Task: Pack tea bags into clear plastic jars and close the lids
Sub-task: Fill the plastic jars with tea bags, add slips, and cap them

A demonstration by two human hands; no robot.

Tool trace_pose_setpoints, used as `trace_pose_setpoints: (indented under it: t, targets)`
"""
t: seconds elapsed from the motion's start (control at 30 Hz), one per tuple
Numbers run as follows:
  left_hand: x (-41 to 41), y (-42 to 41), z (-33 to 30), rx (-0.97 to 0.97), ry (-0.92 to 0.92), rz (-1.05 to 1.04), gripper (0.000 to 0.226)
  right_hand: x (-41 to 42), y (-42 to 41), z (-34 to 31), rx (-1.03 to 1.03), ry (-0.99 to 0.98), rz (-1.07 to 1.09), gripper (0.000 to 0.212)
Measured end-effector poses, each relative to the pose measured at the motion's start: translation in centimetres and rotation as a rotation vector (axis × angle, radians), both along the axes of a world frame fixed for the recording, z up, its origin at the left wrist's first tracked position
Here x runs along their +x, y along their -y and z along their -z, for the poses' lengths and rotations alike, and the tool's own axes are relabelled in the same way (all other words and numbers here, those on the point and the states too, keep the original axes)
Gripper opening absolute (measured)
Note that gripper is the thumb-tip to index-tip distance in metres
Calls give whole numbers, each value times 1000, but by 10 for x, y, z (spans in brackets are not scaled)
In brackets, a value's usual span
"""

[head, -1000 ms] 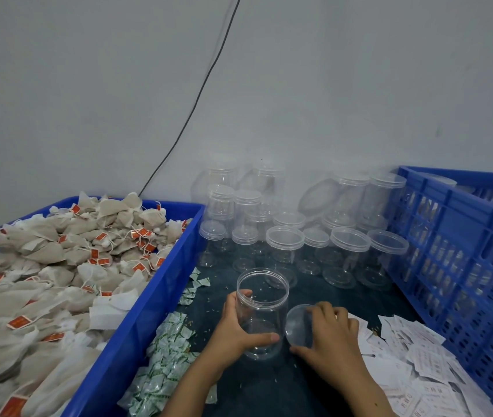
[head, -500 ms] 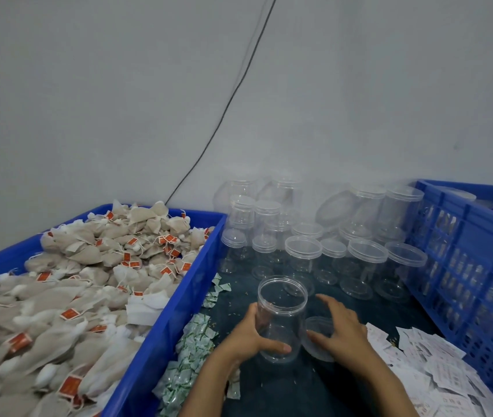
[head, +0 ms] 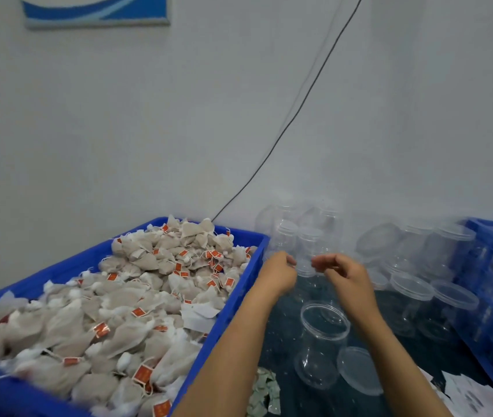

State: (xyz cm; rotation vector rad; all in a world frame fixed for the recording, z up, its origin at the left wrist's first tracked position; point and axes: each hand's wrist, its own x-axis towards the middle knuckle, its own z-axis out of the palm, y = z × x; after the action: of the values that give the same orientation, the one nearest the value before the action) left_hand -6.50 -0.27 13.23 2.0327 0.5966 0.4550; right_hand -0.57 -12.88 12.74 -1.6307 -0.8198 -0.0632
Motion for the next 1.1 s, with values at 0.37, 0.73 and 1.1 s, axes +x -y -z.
trace_pose_setpoints:
  t: [0.37,0.73,1.1]
  targets:
    - [-62,-90,8,-134,7,-31,18,-32,-102,6,-73,-377,-319,38]
    - [-39,-187,55,-576,171,-335,25,4,-222,27,-99,-647,-154,27]
    - [33,-251,99,-572,283,-461,25,69,-313,65,-337,-334,81,42]
